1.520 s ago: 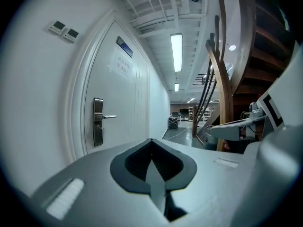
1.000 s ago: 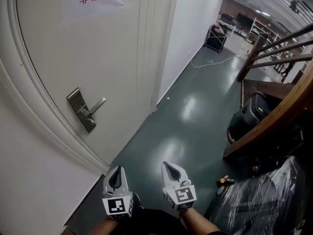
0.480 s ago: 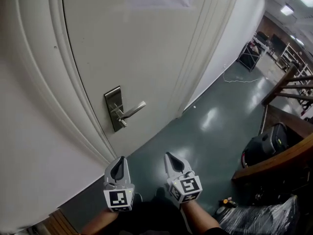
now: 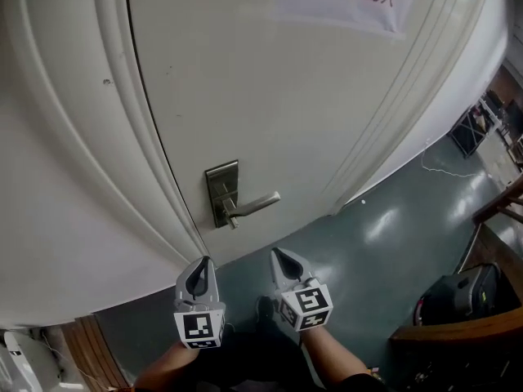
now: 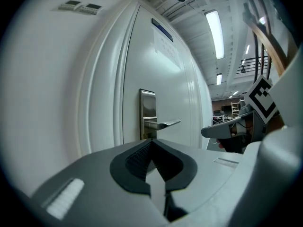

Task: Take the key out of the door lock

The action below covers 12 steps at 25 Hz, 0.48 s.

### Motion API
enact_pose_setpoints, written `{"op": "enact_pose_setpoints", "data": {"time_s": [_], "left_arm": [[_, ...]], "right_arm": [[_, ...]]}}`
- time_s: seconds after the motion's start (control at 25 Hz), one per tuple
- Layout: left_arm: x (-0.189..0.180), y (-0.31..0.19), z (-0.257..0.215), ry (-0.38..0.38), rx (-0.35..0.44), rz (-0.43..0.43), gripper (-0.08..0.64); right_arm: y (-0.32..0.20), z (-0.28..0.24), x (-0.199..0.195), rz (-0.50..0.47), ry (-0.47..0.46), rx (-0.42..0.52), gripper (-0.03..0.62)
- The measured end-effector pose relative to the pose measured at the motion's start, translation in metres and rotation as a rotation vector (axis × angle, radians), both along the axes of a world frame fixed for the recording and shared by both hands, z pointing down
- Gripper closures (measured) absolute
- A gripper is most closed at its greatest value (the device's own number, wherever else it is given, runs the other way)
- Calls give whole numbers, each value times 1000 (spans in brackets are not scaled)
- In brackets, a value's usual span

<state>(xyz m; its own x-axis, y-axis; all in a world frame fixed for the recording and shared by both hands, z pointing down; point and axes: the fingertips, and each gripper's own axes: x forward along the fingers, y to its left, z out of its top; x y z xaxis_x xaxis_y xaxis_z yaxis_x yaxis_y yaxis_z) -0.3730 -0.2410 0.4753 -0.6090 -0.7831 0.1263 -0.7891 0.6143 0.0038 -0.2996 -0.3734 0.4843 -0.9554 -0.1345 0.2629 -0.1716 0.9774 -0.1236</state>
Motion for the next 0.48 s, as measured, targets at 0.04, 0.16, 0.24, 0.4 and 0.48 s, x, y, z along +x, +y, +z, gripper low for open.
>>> {"op": "enact_pose_setpoints", "data": {"time_s": [0.04,0.16,0.24,0.4,0.48], "left_arm": [[-4,-2,0,8,0,-21,541],[-15,-9,7,25,-4,-75,541],[-20,-13,13,30,-14,-96,541],[-29,-13,32,53,-57,-151,538],[-33,-12,40,68,-76,-173,491]], "right_arm": [[-3,2,-9,-29,10,-15,600],[-3,16,-35,-146,38,-119,600],[0,28,-49,-227,51,-234,600],[9,47,-70,-370,81,-483,483],[13,54,-78,-414,87,-586,477]]}}
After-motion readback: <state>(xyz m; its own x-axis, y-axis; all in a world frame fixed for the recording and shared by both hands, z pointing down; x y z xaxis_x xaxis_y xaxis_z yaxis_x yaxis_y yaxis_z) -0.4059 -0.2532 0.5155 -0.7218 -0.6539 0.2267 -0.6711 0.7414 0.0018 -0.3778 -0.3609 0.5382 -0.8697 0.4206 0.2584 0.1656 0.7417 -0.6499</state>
